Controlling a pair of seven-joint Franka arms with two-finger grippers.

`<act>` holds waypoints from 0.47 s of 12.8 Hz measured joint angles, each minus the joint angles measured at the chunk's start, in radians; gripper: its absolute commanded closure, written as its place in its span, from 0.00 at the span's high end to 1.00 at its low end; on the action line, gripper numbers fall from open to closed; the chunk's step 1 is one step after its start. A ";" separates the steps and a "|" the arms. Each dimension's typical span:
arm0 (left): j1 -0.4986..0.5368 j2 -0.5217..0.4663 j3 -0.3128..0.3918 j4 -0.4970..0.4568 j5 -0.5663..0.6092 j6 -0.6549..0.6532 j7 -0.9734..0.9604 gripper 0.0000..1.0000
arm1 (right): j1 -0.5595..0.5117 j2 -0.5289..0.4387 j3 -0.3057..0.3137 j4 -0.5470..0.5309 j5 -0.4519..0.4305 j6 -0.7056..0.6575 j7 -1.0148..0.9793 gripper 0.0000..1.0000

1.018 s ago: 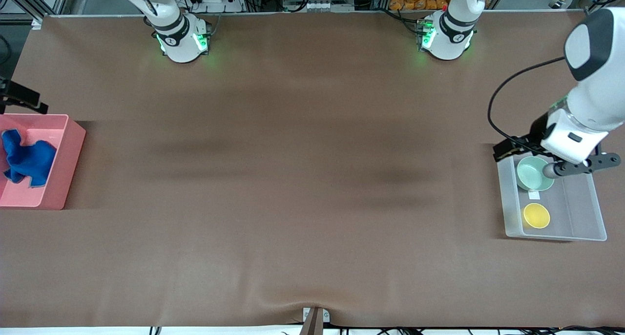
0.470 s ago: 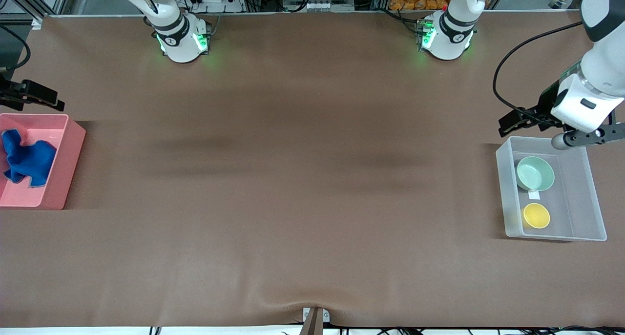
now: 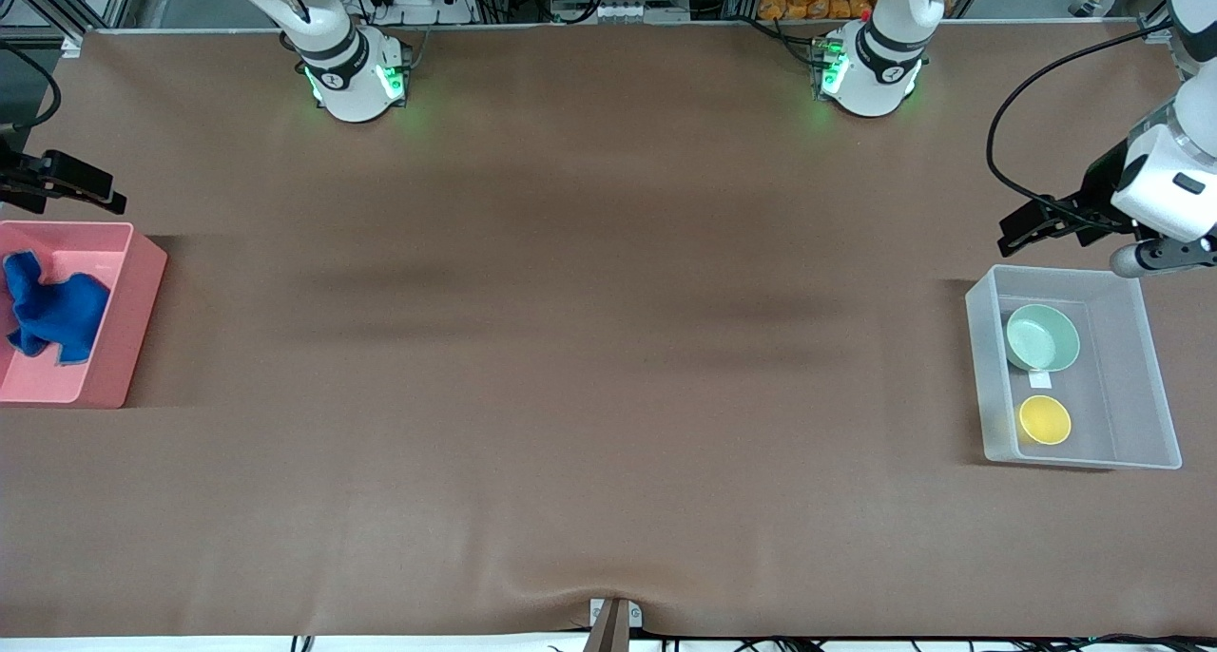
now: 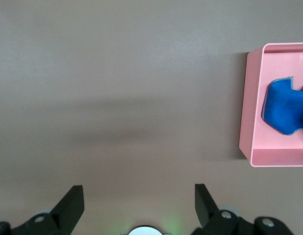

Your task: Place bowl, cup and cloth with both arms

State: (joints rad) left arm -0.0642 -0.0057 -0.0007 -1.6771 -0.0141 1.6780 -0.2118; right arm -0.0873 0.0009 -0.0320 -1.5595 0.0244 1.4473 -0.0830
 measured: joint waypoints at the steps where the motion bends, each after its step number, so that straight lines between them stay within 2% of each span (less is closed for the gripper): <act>1: 0.000 -0.001 0.008 0.002 0.000 0.000 0.006 1.00 | 0.000 0.000 0.000 0.000 0.000 0.002 0.000 1.00; 6: 0.000 -0.007 0.023 0.012 0.000 0.000 0.019 1.00 | 0.002 -0.001 0.005 0.002 0.000 0.015 0.000 1.00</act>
State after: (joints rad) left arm -0.0642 -0.0131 0.0221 -1.6647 -0.0141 1.6781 -0.1927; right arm -0.0851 0.0003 -0.0268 -1.5577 0.0244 1.4627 -0.0829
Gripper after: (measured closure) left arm 0.000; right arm 0.000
